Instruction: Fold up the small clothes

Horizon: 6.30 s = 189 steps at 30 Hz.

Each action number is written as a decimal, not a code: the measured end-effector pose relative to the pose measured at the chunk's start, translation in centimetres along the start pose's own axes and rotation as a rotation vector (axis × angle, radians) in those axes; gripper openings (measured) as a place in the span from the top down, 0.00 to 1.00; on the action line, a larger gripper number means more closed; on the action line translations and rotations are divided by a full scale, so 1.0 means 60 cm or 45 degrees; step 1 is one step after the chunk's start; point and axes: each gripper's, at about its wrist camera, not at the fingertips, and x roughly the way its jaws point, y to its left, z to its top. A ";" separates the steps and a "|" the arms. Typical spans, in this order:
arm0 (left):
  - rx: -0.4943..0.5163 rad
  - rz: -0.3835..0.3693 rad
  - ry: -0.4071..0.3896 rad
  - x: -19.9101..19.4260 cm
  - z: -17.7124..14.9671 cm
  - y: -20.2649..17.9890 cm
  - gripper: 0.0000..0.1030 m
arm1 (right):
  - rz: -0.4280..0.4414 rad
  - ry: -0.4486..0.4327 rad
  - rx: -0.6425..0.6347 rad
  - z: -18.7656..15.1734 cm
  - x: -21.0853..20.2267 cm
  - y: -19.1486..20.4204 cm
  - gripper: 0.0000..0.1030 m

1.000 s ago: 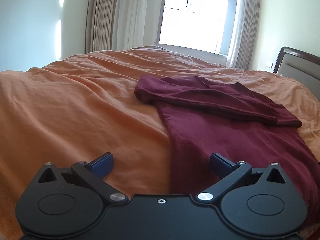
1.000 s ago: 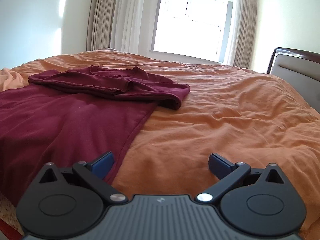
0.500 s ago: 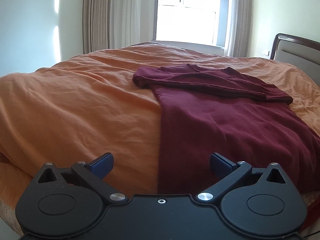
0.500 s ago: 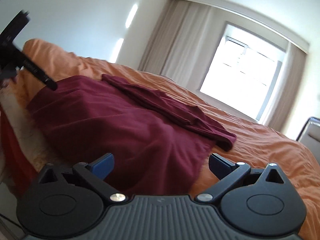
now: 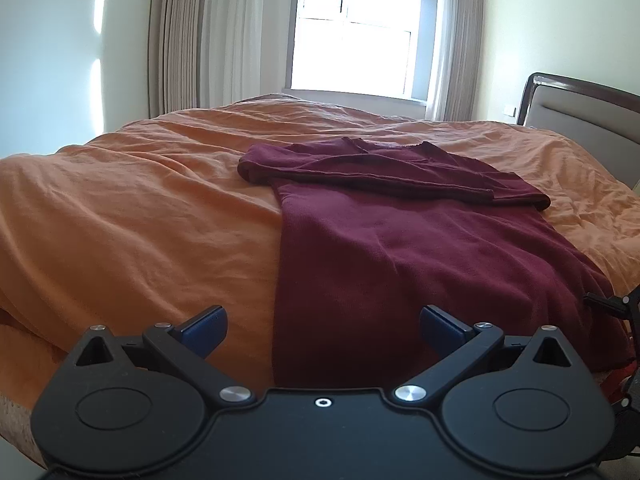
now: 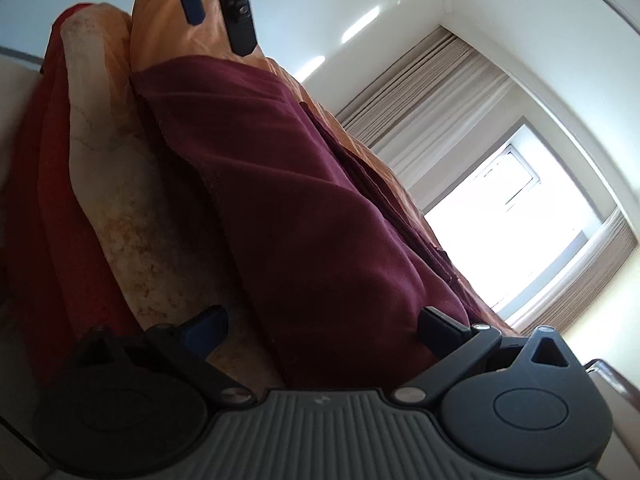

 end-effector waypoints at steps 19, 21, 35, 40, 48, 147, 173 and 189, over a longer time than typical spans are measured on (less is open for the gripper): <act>0.316 -0.226 -0.150 -0.051 -0.077 -0.068 0.01 | -0.024 -0.246 0.096 0.025 -0.049 -0.050 0.65; 0.399 -0.219 -0.160 -0.050 -0.098 -0.083 0.01 | 0.048 -0.227 0.150 0.035 -0.044 -0.065 0.76; 0.820 0.110 -0.383 0.018 -0.157 -0.187 0.01 | 0.149 -0.186 0.286 0.051 -0.078 -0.115 0.79; 0.792 0.167 -0.413 0.012 -0.142 -0.163 0.06 | 0.154 -0.184 0.304 0.054 -0.076 -0.117 0.79; 0.828 0.160 -0.545 -0.025 -0.137 -0.135 0.30 | 0.162 -0.162 0.302 0.049 -0.076 -0.109 0.69; 0.657 -0.121 -0.691 -0.181 0.113 -0.136 0.93 | -0.248 -0.212 0.651 0.072 -0.098 -0.395 0.95; -0.038 -0.316 0.077 0.378 0.333 0.004 0.78 | 0.234 0.401 0.938 -0.032 0.423 -0.492 0.72; -0.192 -0.330 0.086 0.316 0.291 0.079 0.04 | 0.277 0.340 1.137 -0.090 0.326 -0.501 0.05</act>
